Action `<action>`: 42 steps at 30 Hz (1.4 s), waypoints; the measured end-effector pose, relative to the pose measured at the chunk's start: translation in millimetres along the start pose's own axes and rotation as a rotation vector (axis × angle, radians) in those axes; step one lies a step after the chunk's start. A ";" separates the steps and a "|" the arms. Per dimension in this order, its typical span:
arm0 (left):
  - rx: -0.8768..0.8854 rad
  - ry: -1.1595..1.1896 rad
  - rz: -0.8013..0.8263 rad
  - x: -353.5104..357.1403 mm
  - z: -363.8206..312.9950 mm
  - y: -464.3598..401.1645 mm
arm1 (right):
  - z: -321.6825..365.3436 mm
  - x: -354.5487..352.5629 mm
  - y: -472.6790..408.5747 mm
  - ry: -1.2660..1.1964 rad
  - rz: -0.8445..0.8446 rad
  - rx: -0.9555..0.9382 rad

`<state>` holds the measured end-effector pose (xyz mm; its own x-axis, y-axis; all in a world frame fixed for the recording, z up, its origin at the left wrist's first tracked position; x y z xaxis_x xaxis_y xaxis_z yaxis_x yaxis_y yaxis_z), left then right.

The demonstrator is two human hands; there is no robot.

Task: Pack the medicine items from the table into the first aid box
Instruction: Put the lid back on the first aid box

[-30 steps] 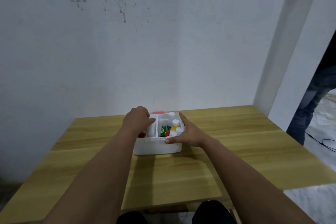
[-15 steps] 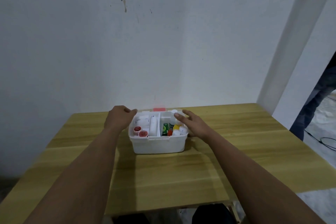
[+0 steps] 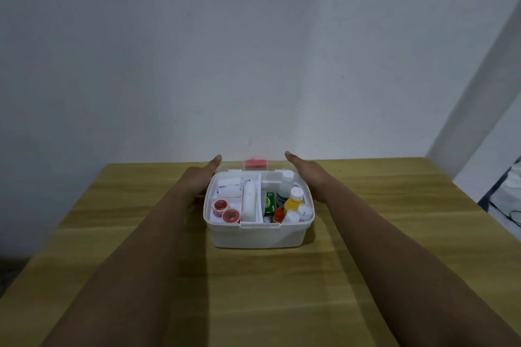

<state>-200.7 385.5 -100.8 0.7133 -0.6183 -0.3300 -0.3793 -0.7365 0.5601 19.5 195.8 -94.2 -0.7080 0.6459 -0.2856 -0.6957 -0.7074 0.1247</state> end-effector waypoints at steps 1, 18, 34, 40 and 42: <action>0.008 0.014 -0.003 1.5 -2.9 -1.4 | 2.4 0.8 -1.3 -0.001 -0.006 -0.005; 0.348 0.164 -0.037 -22.1 -57.9 77.2 | 87.0 -25.6 45.8 -0.063 -0.283 -0.380; 0.482 -0.051 -0.187 5.8 32.7 142.2 | 39.0 0.6 153.6 0.175 -0.305 -0.494; 0.495 -0.024 -0.185 10.6 47.8 143.4 | 33.1 15.4 166.3 0.232 -0.279 -0.542; 0.501 -0.002 -0.193 12.1 49.1 144.4 | 30.0 14.4 168.6 0.193 -0.287 -0.553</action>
<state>-275.8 258.2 -61.3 0.7969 -0.4589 -0.3928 -0.4768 -0.8771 0.0576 -111.5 94.4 -48.9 -0.4327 0.8045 -0.4069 -0.6526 -0.5909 -0.4744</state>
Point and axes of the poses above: each hand's wrist, its own y-axis away from the middle knuckle, its own x-axis out of the palm, z = x × y, the point moved 6 cm from there along -y, towards the middle knuckle, and after that the axes turned 13 degrees about -x, right-handed, at the moved point
